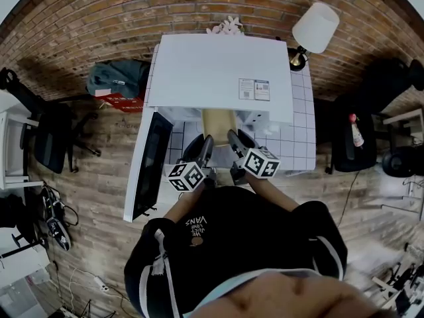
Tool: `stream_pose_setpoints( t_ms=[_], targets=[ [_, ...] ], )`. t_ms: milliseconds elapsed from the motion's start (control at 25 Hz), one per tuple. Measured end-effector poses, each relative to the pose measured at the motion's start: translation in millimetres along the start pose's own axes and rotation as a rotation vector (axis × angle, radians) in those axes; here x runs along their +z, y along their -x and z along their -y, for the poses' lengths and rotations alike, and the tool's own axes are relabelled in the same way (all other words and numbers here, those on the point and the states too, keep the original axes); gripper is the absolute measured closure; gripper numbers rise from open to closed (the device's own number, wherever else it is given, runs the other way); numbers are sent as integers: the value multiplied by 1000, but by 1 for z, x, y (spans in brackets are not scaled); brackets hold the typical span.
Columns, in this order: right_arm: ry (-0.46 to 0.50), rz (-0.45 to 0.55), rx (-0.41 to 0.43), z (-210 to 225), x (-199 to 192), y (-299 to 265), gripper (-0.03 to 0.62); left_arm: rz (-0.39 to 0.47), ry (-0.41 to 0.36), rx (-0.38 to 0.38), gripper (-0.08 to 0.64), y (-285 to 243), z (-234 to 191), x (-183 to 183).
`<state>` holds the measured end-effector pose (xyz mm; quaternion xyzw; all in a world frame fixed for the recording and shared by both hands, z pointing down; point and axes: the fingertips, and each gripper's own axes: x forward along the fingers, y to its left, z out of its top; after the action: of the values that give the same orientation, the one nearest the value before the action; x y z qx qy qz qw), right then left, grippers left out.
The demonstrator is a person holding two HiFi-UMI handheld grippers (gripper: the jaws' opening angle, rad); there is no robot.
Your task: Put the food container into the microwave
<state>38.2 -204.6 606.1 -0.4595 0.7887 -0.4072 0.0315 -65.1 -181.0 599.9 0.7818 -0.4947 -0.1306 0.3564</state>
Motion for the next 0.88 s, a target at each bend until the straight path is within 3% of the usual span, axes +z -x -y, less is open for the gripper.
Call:
stream_pose_setpoints(
  t_ms=[880],
  targets=[
    [8,-5,-31,16,19,-55,460,-26,14,7,430,-43,-35,15]
  ],
)
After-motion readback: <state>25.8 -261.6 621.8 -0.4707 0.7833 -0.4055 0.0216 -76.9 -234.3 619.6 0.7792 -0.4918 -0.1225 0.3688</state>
